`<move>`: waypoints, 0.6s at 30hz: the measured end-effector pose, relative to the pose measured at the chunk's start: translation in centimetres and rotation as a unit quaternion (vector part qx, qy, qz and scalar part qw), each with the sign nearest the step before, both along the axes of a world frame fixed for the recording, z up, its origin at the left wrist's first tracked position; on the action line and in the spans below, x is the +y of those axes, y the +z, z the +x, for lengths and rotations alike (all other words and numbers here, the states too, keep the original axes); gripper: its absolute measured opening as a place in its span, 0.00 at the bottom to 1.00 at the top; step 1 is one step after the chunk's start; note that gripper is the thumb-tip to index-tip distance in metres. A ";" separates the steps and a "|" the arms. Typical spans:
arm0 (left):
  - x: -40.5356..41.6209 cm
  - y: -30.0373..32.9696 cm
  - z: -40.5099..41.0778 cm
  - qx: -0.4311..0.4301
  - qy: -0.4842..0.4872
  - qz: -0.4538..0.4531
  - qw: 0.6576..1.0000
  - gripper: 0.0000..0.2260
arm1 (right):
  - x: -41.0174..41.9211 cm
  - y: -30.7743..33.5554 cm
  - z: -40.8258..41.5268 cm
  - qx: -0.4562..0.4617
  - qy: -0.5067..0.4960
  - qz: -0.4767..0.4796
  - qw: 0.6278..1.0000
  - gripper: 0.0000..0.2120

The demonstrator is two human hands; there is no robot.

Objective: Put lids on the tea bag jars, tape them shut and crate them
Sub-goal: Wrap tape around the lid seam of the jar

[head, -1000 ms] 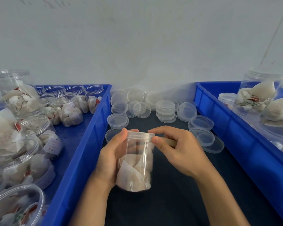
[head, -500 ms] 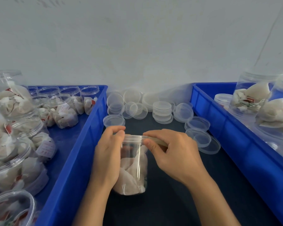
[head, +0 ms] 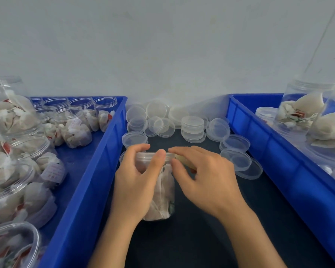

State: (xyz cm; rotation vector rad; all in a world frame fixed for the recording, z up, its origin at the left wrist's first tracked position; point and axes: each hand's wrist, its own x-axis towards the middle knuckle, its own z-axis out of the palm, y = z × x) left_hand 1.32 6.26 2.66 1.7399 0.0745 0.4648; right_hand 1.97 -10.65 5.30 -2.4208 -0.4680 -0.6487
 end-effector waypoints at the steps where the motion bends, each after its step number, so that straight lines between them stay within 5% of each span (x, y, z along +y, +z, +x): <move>1: 0.0 0.0 0.0 -0.002 -0.002 -0.008 1.000 0.24 | -0.2 0.1 0.0 0.023 0.012 0.003 1.000 0.18; 18: 0.4 -0.3 0.4 -0.027 -0.095 -0.111 0.989 0.19 | -0.8 0.2 0.3 0.049 -0.011 -0.016 0.999 0.24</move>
